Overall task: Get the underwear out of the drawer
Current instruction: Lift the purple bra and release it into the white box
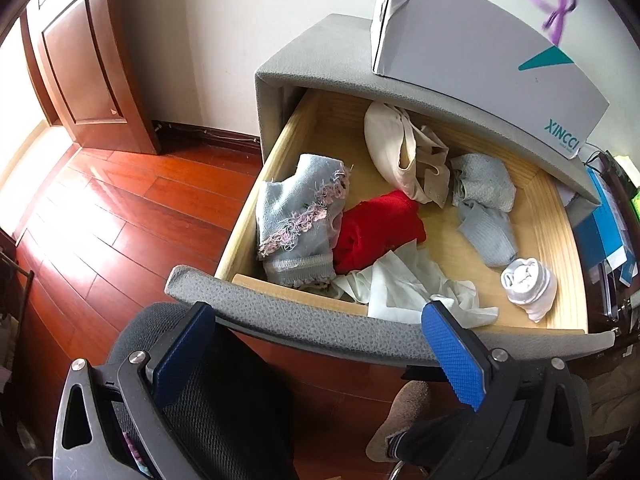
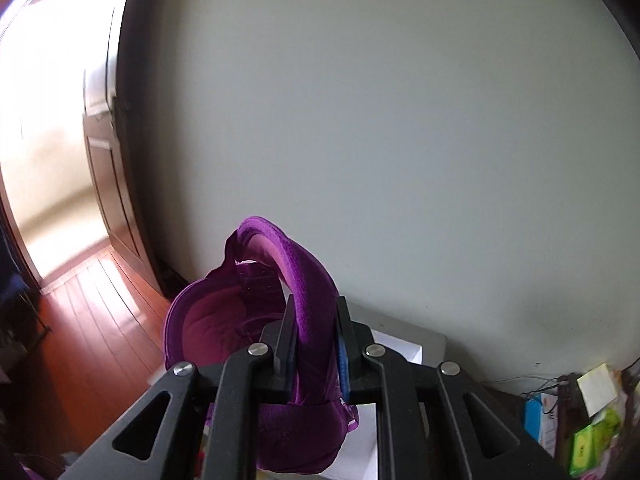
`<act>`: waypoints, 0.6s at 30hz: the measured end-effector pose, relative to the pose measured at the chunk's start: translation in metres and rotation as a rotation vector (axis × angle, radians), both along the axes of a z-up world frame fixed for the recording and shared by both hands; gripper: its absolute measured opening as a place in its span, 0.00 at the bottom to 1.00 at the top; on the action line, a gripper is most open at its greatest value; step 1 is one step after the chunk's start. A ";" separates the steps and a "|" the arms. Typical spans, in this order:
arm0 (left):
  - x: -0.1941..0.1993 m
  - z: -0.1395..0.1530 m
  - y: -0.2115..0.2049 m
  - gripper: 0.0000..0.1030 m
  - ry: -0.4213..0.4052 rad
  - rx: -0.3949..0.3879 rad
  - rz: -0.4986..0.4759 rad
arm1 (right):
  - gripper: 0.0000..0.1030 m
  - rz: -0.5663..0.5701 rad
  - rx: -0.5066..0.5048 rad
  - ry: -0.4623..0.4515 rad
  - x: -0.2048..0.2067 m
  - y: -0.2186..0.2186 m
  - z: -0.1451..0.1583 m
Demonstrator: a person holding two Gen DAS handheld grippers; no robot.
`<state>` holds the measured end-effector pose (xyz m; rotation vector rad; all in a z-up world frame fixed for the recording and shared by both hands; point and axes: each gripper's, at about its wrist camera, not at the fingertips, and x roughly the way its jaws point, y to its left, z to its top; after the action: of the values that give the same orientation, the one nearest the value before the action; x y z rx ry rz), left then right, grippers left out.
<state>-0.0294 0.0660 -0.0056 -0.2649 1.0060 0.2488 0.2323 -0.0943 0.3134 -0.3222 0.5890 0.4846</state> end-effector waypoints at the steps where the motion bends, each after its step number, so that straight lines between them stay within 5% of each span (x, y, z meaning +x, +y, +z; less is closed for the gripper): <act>1: 0.000 0.000 0.000 1.00 -0.001 0.002 0.000 | 0.15 -0.011 -0.040 0.012 0.011 0.006 -0.018; 10: -0.001 -0.001 -0.002 1.00 -0.006 0.022 -0.007 | 0.15 -0.145 -0.247 0.077 0.072 0.015 -0.130; 15: -0.002 -0.001 -0.002 1.00 -0.006 0.025 -0.008 | 0.15 -0.177 -0.322 0.116 0.085 0.017 -0.162; 18: -0.002 -0.001 -0.002 1.00 -0.007 0.026 -0.008 | 0.20 -0.199 -0.278 0.141 0.090 0.014 -0.163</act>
<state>-0.0311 0.0641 -0.0065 -0.2379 0.9957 0.2528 0.3225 -0.0801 0.1505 -0.4910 0.8192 0.2334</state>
